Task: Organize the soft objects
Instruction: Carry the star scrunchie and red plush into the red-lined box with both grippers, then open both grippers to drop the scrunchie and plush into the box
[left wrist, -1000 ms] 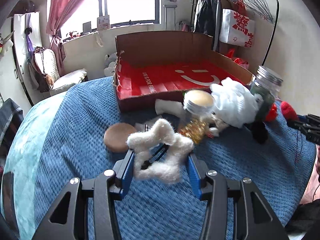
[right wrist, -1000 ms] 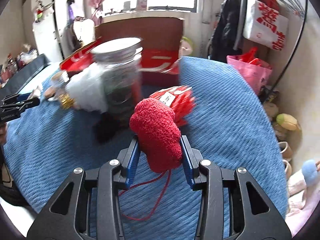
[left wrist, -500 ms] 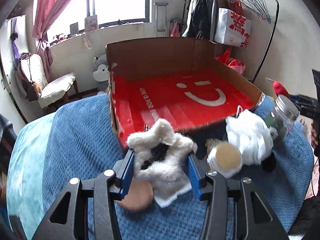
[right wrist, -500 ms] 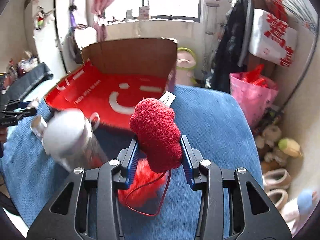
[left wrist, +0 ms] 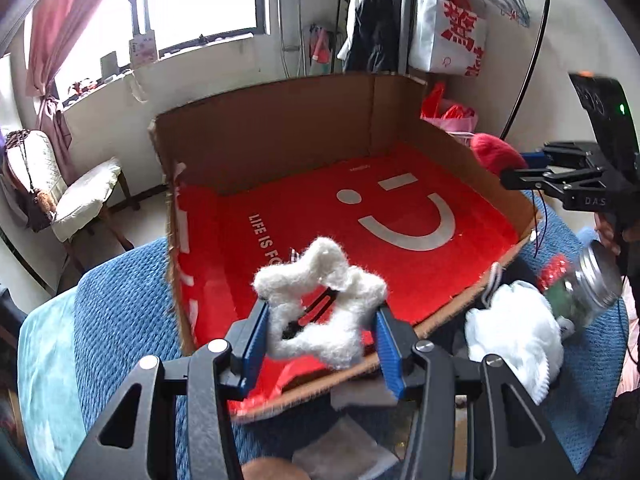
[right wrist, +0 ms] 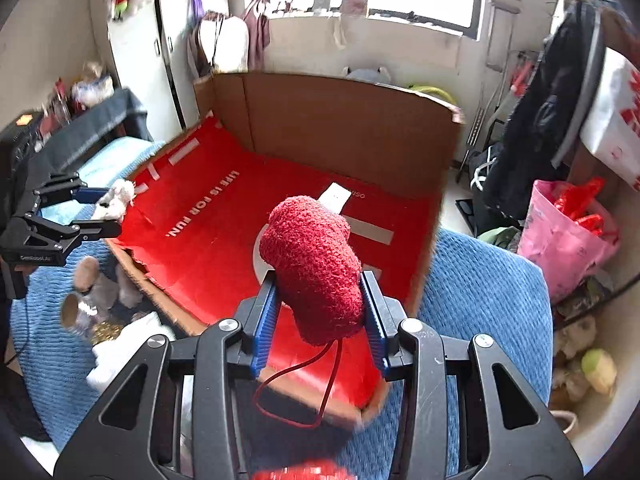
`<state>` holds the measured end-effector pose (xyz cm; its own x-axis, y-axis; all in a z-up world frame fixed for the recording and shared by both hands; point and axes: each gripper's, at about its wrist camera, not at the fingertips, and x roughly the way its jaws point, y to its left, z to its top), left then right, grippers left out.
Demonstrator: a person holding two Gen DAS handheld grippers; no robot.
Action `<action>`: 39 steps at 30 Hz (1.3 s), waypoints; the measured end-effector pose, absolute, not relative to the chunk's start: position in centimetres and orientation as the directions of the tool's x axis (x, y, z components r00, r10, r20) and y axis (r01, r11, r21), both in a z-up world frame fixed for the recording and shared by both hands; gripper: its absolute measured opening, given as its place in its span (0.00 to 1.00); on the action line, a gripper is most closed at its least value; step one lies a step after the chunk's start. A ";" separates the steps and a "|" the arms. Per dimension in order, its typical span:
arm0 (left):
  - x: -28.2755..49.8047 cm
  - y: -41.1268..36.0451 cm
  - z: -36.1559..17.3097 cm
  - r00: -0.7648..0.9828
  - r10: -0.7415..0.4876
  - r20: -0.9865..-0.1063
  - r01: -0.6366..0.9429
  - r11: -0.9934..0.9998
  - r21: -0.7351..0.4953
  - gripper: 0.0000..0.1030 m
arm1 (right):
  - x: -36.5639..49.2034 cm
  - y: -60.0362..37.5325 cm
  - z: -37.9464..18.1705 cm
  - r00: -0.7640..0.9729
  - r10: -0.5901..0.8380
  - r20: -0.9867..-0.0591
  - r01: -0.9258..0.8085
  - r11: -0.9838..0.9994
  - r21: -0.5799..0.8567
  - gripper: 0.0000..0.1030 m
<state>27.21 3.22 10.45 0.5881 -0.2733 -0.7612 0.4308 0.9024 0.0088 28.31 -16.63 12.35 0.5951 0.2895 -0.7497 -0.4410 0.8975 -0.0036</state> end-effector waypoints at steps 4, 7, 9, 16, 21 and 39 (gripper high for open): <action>29.2 2.3 9.2 0.560 -0.248 -0.790 0.435 0.900 0.025 0.50 | 31.0 -14.7 10.8 0.548 0.250 -0.798 -0.455 0.890 -0.034 0.37; 30.8 1.9 8.0 0.533 -0.223 -0.816 0.424 0.905 0.029 0.50 | 32.7 -13.7 9.3 0.508 0.208 -0.836 -0.459 0.887 -0.058 0.37; 31.5 1.9 7.3 0.514 -0.212 -0.831 0.418 0.908 0.027 0.50 | 33.5 -13.1 8.4 0.485 0.172 -0.858 -0.465 0.881 -0.086 0.37; 32.9 1.6 5.8 0.473 -0.167 -0.865 0.406 0.913 0.046 0.50 | 34.7 -11.7 6.1 0.431 0.069 -0.900 -0.480 0.862 -0.163 0.37; 33.6 1.1 5.1 0.456 -0.145 -0.878 0.402 0.914 0.058 0.50 | 35.1 -11.3 5.3 0.423 0.015 -0.906 -0.477 0.854 -0.209 0.37; 34.5 0.8 4.1 0.436 -0.159 -0.886 0.408 0.912 0.037 0.62 | 36.4 -11.5 4.4 0.373 0.011 -0.928 -0.463 0.869 -0.176 0.39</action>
<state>34.48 0.83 4.07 0.4363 -0.1594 -0.8855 0.4083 0.9121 0.0370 36.42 -11.47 4.40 0.3727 0.0107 -0.9279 -0.4627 0.8689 -0.1758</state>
